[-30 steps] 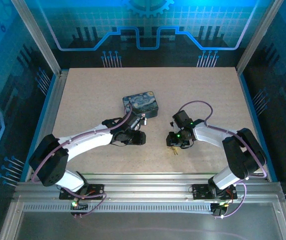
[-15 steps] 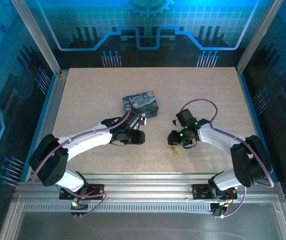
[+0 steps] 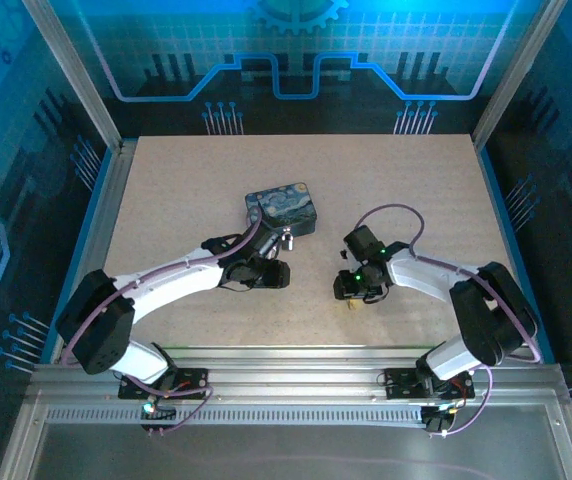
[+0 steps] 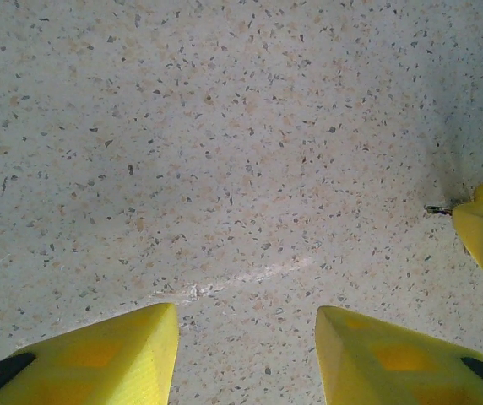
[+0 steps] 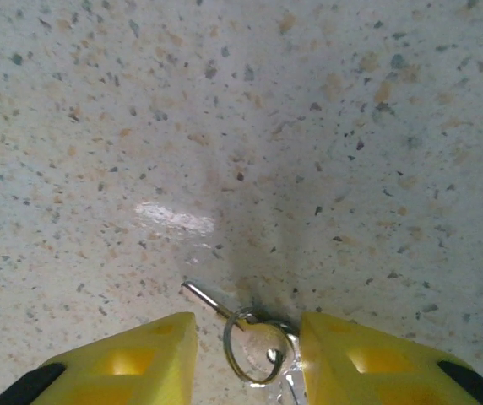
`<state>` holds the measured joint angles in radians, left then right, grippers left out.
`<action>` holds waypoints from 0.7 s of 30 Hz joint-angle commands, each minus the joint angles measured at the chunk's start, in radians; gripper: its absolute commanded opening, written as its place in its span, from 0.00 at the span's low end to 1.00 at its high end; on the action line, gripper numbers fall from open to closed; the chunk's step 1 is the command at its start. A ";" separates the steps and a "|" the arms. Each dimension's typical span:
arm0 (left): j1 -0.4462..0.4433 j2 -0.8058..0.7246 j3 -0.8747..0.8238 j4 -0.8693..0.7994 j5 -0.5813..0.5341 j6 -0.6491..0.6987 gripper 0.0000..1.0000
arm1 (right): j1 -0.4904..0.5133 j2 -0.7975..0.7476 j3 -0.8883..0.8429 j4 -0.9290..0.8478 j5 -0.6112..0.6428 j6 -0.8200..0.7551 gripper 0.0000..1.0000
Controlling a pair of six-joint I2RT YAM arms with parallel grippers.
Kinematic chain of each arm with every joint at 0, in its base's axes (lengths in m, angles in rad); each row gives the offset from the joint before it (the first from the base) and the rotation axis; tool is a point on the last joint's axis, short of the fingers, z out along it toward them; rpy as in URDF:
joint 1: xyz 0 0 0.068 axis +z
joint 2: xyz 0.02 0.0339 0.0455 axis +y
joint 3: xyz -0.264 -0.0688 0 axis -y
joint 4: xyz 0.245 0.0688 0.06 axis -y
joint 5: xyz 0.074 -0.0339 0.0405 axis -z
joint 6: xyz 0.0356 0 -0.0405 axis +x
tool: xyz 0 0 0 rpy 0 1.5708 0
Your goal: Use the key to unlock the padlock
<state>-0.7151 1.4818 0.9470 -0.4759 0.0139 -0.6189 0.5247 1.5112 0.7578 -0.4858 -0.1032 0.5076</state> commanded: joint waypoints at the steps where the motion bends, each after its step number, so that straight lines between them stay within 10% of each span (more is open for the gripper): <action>1: 0.007 -0.027 0.009 -0.024 -0.014 0.017 0.47 | 0.019 0.030 -0.002 -0.029 0.048 0.016 0.35; 21: 0.009 -0.026 0.012 -0.029 -0.021 0.019 0.47 | 0.009 0.029 -0.014 0.025 -0.003 0.003 0.06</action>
<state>-0.7151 1.4780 0.9470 -0.4847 0.0109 -0.6189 0.5293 1.5288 0.7605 -0.4793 -0.0868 0.5255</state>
